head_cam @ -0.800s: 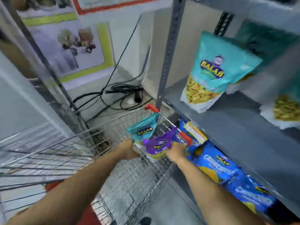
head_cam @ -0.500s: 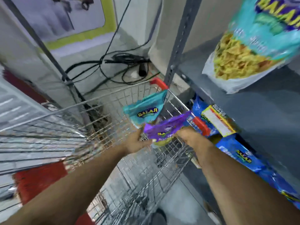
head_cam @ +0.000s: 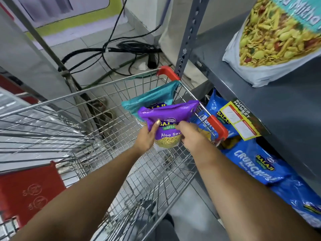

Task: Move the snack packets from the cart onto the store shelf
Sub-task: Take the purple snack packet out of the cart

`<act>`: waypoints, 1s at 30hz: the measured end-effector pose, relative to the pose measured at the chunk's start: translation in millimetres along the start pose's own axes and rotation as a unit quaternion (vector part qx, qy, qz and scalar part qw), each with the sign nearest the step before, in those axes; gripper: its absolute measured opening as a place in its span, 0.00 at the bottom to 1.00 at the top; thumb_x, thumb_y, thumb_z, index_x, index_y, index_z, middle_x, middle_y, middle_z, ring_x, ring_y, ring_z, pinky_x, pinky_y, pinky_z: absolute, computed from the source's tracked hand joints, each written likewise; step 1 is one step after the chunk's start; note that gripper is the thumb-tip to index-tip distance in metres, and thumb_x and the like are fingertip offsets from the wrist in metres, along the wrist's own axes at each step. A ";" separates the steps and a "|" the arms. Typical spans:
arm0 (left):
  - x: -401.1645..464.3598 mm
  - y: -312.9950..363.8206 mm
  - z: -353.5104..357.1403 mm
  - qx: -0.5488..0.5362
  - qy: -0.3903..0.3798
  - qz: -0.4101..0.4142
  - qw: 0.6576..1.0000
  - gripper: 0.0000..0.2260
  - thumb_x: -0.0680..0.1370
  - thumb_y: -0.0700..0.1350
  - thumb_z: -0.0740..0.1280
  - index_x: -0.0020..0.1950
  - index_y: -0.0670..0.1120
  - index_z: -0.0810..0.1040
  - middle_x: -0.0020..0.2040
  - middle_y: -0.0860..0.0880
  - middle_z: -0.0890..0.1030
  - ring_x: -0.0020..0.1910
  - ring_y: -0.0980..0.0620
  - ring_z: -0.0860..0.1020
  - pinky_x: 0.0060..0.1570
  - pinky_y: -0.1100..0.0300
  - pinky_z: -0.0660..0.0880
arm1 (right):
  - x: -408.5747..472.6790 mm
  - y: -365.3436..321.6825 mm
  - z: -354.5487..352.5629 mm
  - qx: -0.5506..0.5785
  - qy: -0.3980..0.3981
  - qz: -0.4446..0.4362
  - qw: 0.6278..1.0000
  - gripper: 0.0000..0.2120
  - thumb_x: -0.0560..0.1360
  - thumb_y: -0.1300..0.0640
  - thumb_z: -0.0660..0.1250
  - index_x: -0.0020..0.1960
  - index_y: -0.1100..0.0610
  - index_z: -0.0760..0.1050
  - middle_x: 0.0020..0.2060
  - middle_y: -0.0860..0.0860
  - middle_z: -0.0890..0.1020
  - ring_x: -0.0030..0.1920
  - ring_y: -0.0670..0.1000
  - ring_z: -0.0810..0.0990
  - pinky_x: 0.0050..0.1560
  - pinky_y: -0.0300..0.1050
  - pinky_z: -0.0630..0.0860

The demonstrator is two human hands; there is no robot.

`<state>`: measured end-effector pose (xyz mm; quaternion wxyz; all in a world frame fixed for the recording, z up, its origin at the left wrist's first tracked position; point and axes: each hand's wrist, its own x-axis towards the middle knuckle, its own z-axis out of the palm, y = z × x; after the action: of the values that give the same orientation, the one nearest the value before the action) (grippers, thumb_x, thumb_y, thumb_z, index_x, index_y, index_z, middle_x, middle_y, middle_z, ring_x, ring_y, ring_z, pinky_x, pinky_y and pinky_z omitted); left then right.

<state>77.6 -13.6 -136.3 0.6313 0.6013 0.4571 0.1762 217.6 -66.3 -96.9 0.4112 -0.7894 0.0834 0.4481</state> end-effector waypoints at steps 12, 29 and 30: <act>-42.0 152.9 -76.0 0.069 -0.093 0.037 0.993 0.21 0.76 0.63 0.60 0.50 0.48 0.82 0.47 0.49 0.87 0.45 0.52 0.85 0.46 0.59 0.80 | -98.6 -29.2 -52.5 0.021 -0.196 -0.295 0.935 0.13 0.65 0.39 0.74 0.48 0.39 0.83 0.47 0.40 0.88 0.52 0.43 0.85 0.58 0.44 0.80; -173.7 329.5 171.2 0.200 -0.309 0.281 0.886 0.28 0.76 0.65 0.57 0.47 0.42 0.80 0.43 0.44 0.85 0.41 0.47 0.80 0.50 0.49 0.77 | -241.9 14.4 -345.0 0.194 0.090 -0.428 0.878 0.07 0.76 0.55 0.68 0.53 0.53 0.81 0.49 0.46 0.87 0.50 0.47 0.83 0.55 0.47 0.81; -185.8 333.7 198.7 0.215 -0.314 0.297 0.876 0.27 0.77 0.64 0.56 0.45 0.41 0.79 0.42 0.41 0.84 0.39 0.47 0.78 0.49 0.49 0.76 | -247.0 22.7 -370.0 0.182 0.125 -0.427 0.877 0.06 0.78 0.57 0.67 0.52 0.52 0.81 0.46 0.42 0.87 0.47 0.42 0.83 0.52 0.43 0.80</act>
<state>246.9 -204.2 210.6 0.5147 0.8535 0.0611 0.0549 298.2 -407.3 178.0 0.6850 -0.7091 -0.1310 0.1034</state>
